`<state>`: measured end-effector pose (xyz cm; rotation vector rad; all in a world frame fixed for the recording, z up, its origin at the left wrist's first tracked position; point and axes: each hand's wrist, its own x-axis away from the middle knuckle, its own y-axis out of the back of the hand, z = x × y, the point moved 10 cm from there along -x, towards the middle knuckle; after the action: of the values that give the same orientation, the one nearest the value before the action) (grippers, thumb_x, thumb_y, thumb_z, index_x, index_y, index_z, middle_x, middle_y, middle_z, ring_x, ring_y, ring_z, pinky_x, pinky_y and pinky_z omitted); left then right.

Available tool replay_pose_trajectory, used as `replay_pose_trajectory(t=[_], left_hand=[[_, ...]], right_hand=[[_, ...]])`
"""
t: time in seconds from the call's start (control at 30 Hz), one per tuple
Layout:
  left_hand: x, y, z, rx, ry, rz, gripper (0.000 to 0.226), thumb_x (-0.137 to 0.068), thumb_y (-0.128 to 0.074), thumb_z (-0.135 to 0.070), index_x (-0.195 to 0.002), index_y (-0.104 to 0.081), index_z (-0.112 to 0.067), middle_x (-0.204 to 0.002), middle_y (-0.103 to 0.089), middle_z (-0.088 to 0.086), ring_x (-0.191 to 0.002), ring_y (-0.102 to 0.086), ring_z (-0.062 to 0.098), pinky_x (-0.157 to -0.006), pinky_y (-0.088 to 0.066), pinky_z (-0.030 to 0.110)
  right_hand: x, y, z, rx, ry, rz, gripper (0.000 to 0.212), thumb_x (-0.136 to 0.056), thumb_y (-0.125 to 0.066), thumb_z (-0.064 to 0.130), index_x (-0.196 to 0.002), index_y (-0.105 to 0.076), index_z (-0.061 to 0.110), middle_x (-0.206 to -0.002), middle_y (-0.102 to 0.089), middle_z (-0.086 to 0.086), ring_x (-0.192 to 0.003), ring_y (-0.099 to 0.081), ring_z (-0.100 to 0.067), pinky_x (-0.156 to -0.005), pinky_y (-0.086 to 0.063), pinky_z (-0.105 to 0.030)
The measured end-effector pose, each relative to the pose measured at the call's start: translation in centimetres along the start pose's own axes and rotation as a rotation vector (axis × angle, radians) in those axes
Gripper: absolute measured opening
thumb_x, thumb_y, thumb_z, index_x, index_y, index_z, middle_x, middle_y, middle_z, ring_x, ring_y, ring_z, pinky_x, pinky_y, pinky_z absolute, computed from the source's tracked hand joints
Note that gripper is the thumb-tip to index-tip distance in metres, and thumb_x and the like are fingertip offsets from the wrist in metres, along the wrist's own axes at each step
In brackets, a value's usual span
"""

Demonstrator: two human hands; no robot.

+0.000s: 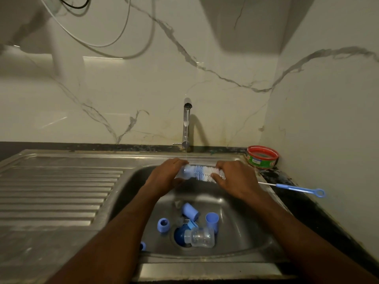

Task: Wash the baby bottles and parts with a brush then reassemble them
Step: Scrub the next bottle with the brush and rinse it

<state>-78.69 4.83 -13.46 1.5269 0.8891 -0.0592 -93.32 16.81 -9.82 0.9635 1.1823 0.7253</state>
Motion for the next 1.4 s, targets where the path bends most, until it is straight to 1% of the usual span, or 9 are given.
replay_pose_trajectory(t=[0.13,0.3,0.43,0.63,0.8,0.97,1.1,1.3,1.4], left_hand=[[-0.3,-1.5,-2.2,0.02,-0.089,0.111,0.062,-0.092,-0.073,-0.032,-0.147,-0.045,-0.023,-0.149,-0.051,0.001,-0.134,-0.049,0.017,-0.113,-0.04,0.036],[0.3,-1.2,1.8,0.009,0.13,0.108,0.064,-0.093,-0.071,-0.034,-0.149,-0.041,-0.023,-0.151,-0.049,0.004,-0.135,-0.049,0.019,-0.114,-0.039,0.037],[-0.4,-2.5,-1.3,0.05,0.029,0.241,0.056,-0.095,-0.068,-0.034,-0.145,-0.046,-0.019,-0.145,-0.052,0.002,-0.129,-0.052,0.018,-0.112,-0.04,0.034],[-0.2,-0.8,0.7,-0.091,0.1,0.08,0.062,-0.092,-0.071,-0.035,-0.147,-0.043,-0.023,-0.149,-0.051,0.004,-0.134,-0.049,0.02,-0.112,-0.039,0.037],[-0.8,-2.1,-2.8,-0.231,-0.104,0.112,0.068,-0.093,-0.07,-0.034,-0.151,-0.036,-0.025,-0.156,-0.042,0.002,-0.146,-0.037,0.02,-0.125,-0.018,0.048],[-0.9,0.2,-0.2,-0.251,0.055,-0.003,0.066,-0.091,-0.07,-0.038,-0.149,-0.04,-0.027,-0.153,-0.048,0.001,-0.142,-0.041,0.019,-0.125,-0.019,0.048],[-0.9,-2.3,-3.6,-0.27,-0.135,0.089,0.064,-0.093,-0.07,-0.031,-0.149,-0.041,-0.021,-0.154,-0.047,0.003,-0.144,-0.041,0.02,-0.127,-0.014,0.047],[-0.1,0.4,-0.1,-0.026,0.046,-0.087,0.062,-0.084,-0.079,-0.036,-0.138,-0.053,-0.023,-0.138,-0.059,0.002,-0.127,-0.054,0.023,-0.109,-0.043,0.044],[-0.5,-0.2,-1.2,-0.048,0.0,-0.014,0.057,-0.087,-0.076,-0.036,-0.138,-0.052,-0.025,-0.141,-0.057,0.001,-0.132,-0.051,0.021,-0.115,-0.036,0.045]], right_hand=[[0.1,-0.8,0.6,0.008,0.015,0.03,0.034,-0.095,-0.058,0.054,-0.122,-0.063,0.032,-0.108,-0.069,0.003,-0.097,-0.063,-0.015,-0.087,-0.052,-0.034],[0.1,0.0,0.0,-0.018,-0.001,0.025,0.037,-0.094,-0.059,0.055,-0.123,-0.065,0.033,-0.11,-0.071,0.004,-0.1,-0.064,-0.017,-0.086,-0.054,-0.039],[0.2,-0.8,1.4,0.037,0.032,0.061,0.037,-0.094,-0.058,0.056,-0.12,-0.065,0.032,-0.106,-0.07,0.003,-0.094,-0.064,-0.015,-0.085,-0.055,-0.038],[0.3,0.7,-0.3,0.011,-0.014,0.019,0.037,-0.095,-0.059,0.054,-0.124,-0.067,0.032,-0.109,-0.072,0.003,-0.099,-0.065,-0.018,-0.083,-0.053,-0.035],[0.1,-1.2,0.9,0.024,-0.034,0.072,0.037,-0.094,-0.056,0.056,-0.122,-0.065,0.033,-0.109,-0.072,0.002,-0.097,-0.066,-0.018,-0.087,-0.055,-0.041],[0.0,-0.1,-0.3,-0.015,-0.066,0.031,0.04,-0.096,-0.056,0.052,-0.129,-0.065,0.031,-0.115,-0.071,0.001,-0.103,-0.065,-0.019,-0.088,-0.054,-0.04],[0.2,-1.5,0.6,0.066,-0.045,0.086,0.034,-0.097,-0.054,0.052,-0.12,-0.066,0.03,-0.11,-0.071,0.0,-0.096,-0.066,-0.019,-0.085,-0.055,-0.038],[0.1,-0.4,-0.1,0.0,-0.027,0.077,0.043,-0.095,-0.053,0.056,-0.13,-0.062,0.034,-0.112,-0.071,0.002,-0.099,-0.065,-0.018,-0.086,-0.054,-0.038],[0.3,-1.2,1.2,0.002,-0.018,0.076,0.036,-0.097,-0.055,0.051,-0.125,-0.064,0.031,-0.111,-0.07,0.001,-0.096,-0.065,-0.017,-0.085,-0.053,-0.034]])
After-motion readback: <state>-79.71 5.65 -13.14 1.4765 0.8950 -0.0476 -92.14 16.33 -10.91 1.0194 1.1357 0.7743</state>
